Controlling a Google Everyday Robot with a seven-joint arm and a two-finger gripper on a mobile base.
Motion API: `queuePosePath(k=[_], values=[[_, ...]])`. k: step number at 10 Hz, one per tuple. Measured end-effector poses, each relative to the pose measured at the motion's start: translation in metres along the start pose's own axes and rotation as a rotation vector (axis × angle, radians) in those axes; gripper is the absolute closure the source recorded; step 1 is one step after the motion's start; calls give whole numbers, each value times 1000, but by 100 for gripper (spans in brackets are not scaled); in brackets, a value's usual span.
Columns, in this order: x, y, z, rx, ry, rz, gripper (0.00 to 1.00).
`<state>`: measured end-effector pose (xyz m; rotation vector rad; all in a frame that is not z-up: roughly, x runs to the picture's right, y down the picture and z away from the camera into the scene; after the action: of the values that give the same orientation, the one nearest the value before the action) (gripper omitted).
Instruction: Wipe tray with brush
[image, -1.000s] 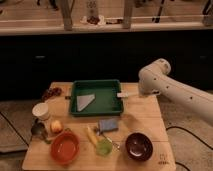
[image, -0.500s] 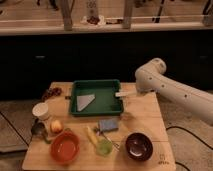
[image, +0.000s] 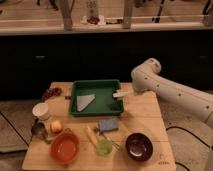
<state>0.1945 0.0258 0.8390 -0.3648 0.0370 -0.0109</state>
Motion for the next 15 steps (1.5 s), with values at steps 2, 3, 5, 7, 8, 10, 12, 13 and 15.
queuePosePath(k=[2,3,5,7,8,10,12,13,15], values=[[-4,-3,5,-1,3,-21,95],[-8,-5,10,-2,6,-39,95],[-14,-8,14,-6,8,-65,95],[-26,-15,20,-10,12,-104,95],[-32,-18,22,-12,12,-118,95],[-31,-25,27,-20,25,-146,95],[-38,-33,32,-23,28,-177,95],[-40,-35,33,-31,37,-191,95],[-54,-44,37,-30,35,-228,95]])
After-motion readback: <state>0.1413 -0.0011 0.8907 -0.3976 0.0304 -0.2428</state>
